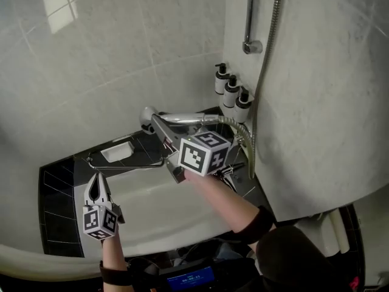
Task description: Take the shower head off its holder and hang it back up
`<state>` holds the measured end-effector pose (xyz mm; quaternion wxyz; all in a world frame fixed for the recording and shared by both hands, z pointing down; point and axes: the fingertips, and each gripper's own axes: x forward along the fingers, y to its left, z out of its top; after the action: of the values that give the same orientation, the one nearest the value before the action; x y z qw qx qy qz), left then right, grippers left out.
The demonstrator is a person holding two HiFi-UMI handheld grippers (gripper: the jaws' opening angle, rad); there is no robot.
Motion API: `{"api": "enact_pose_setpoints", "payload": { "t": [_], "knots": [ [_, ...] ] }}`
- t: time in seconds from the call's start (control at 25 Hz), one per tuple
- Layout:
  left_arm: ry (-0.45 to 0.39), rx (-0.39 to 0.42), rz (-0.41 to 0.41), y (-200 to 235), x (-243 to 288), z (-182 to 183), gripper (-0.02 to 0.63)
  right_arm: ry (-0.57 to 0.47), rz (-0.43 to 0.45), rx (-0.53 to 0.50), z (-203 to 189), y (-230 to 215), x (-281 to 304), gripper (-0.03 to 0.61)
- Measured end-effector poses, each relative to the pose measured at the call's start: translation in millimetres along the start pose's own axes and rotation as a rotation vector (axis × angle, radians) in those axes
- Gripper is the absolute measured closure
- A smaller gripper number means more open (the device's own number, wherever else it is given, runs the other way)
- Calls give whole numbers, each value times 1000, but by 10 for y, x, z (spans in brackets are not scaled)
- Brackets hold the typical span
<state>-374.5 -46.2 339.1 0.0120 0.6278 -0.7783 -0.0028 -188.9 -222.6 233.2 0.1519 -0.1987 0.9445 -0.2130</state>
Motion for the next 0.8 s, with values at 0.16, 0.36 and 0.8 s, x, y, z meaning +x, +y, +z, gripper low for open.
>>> {"api": "enact_pose_setpoints", "payload": {
  "t": [0.16,0.36,0.8],
  "knots": [
    [-34,34,-22,-56,166,250,614,-88,21,15,437,1,151,456],
    [-64,50,-38,-144,349,518,614,-168,81,44,900,39,375,451],
    [-193,113,-126,-501,850,1695,614,-357,140,36,2159,107,600,448]
  ]
}}
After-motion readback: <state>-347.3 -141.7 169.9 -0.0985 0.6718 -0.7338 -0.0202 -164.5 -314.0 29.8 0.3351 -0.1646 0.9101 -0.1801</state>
